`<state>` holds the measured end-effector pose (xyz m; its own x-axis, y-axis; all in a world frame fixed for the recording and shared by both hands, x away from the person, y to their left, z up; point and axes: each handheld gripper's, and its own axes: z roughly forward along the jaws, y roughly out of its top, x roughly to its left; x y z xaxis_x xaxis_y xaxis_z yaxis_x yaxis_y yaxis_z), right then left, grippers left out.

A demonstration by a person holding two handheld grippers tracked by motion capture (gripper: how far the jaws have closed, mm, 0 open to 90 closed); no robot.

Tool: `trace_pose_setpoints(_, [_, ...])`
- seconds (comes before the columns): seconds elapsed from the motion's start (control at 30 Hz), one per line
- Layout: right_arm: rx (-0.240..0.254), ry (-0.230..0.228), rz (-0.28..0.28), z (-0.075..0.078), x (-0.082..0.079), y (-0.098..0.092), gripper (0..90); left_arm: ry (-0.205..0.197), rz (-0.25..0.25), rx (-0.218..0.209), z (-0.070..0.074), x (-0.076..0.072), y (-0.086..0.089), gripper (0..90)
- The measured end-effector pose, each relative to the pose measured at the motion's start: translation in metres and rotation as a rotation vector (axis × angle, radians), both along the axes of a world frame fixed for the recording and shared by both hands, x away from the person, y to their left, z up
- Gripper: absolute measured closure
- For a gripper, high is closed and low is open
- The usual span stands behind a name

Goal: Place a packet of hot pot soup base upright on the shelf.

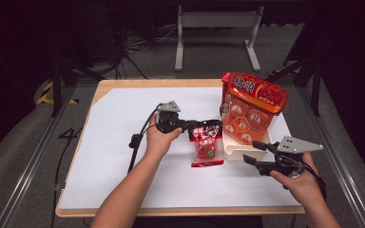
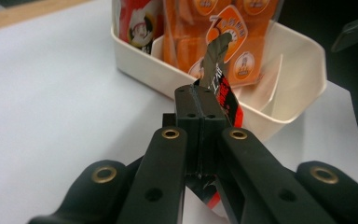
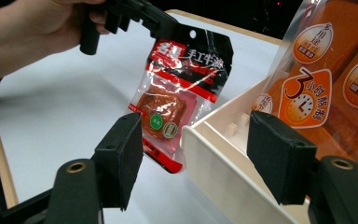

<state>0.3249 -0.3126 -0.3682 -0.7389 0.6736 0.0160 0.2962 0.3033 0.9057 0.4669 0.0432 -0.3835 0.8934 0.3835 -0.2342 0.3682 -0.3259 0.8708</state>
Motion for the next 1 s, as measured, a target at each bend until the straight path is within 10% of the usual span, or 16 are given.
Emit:
trace_pose_setpoints(0.57, [-0.013,-0.041,0.052,0.007,0.011,0.018,35.7,-0.185,-0.096,-0.022,0.044,-0.048,0.008,90.0])
trace_pose_setpoints(1.0, [0.003,-0.042,0.143,0.009,0.022,0.046,36.7,-0.204,-0.202,-0.071,0.060,-0.069,0.017,90.0])
